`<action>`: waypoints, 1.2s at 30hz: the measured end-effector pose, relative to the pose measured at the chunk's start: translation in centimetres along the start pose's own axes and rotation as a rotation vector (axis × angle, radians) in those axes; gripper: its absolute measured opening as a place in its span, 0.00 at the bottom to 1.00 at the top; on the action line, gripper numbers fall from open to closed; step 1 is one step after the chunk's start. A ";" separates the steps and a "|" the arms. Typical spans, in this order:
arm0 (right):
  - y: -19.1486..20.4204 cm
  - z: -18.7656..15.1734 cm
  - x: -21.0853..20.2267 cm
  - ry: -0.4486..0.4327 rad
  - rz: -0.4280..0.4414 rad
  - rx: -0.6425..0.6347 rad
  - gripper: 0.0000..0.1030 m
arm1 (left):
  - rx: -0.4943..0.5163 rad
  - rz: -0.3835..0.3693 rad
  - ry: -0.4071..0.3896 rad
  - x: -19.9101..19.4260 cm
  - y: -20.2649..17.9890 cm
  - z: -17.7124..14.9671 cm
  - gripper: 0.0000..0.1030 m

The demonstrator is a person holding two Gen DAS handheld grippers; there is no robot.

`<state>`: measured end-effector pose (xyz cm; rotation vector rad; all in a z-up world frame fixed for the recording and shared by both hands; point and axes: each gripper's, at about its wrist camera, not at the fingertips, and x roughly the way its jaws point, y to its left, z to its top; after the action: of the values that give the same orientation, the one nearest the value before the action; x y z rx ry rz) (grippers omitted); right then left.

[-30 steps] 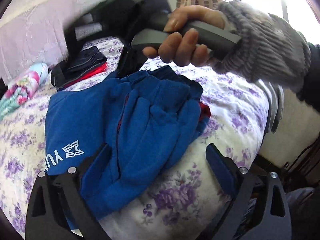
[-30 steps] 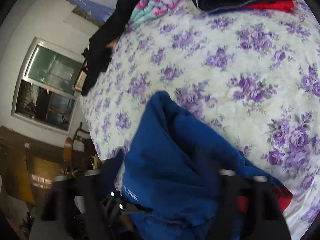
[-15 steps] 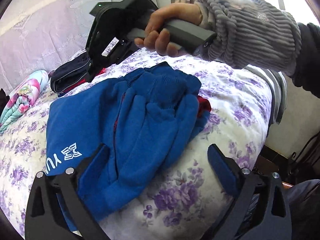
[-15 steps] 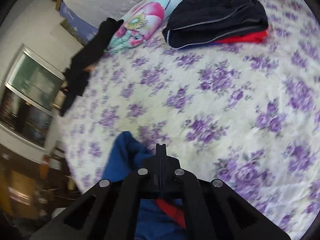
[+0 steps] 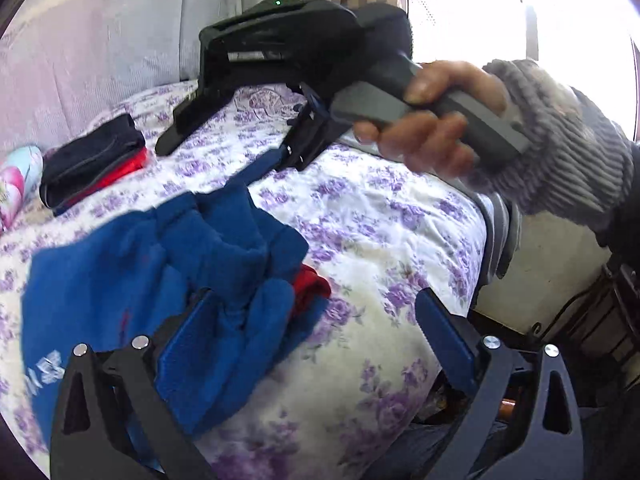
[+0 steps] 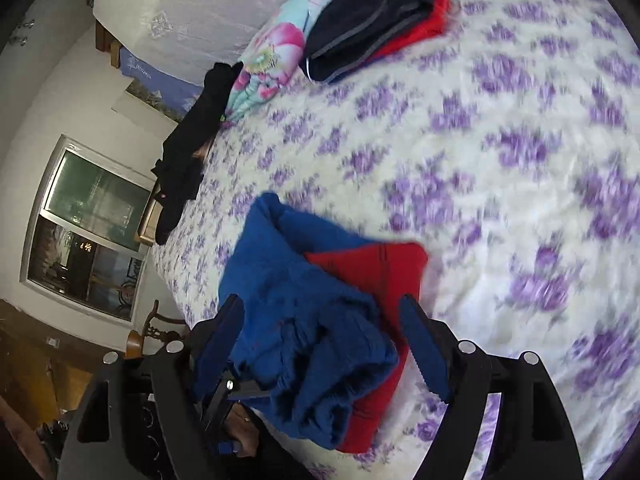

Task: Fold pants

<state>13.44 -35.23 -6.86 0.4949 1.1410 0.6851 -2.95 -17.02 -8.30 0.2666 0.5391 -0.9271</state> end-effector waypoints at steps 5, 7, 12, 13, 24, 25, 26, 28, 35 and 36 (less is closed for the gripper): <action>1.2 -1.7 2.4 -0.015 -0.107 -0.079 0.44 | 0.000 0.026 0.004 0.6 -0.1 -0.3 0.93; 2.5 -1.6 2.0 -0.052 -0.135 -0.125 0.35 | 0.000 0.037 -0.003 0.6 0.0 -0.1 0.93; 4.6 0.5 -1.5 -0.136 -0.122 -0.191 0.27 | -0.008 0.032 -0.054 0.2 0.2 1.8 0.93; 4.2 1.1 -1.7 -0.143 -0.132 -0.185 0.27 | -0.021 0.003 -0.040 1.0 0.3 2.3 0.93; -2.7 -0.6 -3.7 -0.263 -0.094 0.045 0.54 | -0.022 -0.005 -0.048 -1.1 0.4 1.3 0.93; -1.2 -1.1 -4.6 -0.304 -0.142 -0.002 0.54 | -0.061 0.057 -0.074 -2.5 1.8 1.4 0.93; 0.6 -1.8 -5.1 -0.336 -0.198 -0.050 0.54 | -0.103 0.086 -0.087 -3.3 3.0 1.4 0.93; 3.6 -3.2 -4.5 -0.353 -0.265 -0.139 0.54 | -0.209 0.146 -0.085 -4.4 5.9 1.5 0.93; 6.6 -6.9 2.1 -0.306 -0.628 -0.322 0.57 | -0.382 0.403 0.122 -2.4 13.4 -0.5 0.94; 5.2 -7.5 2.8 -0.286 -0.633 -0.277 0.58 | -0.392 0.396 0.139 -2.0 13.8 -1.2 0.95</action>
<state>5.91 -29.48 -7.84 -0.0184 0.8448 0.2009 6.99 -7.13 -8.37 0.0766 0.7519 -0.4082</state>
